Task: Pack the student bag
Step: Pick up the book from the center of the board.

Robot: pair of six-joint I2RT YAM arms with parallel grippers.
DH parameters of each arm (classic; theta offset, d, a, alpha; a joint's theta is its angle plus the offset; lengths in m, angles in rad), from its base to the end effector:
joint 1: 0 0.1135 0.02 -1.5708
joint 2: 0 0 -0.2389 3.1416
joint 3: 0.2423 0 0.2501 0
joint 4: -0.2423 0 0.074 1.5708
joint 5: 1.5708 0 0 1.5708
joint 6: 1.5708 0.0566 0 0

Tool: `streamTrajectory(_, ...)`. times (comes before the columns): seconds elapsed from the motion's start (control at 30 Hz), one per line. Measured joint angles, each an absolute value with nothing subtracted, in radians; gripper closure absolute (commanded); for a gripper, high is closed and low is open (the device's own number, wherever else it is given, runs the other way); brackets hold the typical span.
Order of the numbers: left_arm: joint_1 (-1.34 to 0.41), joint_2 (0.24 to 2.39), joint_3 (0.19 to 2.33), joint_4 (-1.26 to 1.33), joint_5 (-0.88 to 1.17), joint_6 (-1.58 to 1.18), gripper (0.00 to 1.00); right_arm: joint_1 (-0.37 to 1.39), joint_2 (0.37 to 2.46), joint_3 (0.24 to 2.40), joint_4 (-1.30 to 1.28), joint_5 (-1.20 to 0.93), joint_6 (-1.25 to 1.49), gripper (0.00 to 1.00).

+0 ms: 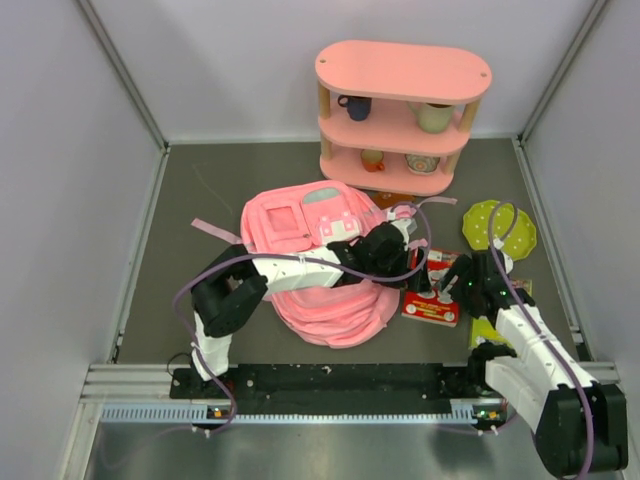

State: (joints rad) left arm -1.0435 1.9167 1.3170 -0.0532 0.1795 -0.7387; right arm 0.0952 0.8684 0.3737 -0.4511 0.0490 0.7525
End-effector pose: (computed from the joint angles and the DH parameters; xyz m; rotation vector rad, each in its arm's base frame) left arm 0.2118 -0.3839 0.1720 0.4848 2.4309 -1.0918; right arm 0.1836 0.0147 0.1275 0.8383 2.3958 0.2806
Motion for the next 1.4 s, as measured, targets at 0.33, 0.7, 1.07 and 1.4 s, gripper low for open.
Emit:
streamTrajectory(0.33,-1.044,1.948,1.327,-0.052,0.18,-0.762,0.06,0.095,0.881,0.366,-0.426,0.01,0.759,0.28)
streamTrajectory(0.7,-1.044,2.023,1.36,-0.041,0.195,-0.799,0.05,0.095,0.892,0.366,-0.407,0.007,0.765,0.3)
streamTrajectory(1.07,-1.028,2.002,1.31,-0.008,0.162,-0.82,0.03,0.095,0.883,0.36,-0.4,0.004,0.778,0.28)
streamTrajectory(1.4,-0.987,2.009,1.305,0.007,0.23,-0.843,0.07,0.095,0.842,0.332,-0.397,-0.048,0.787,0.42)
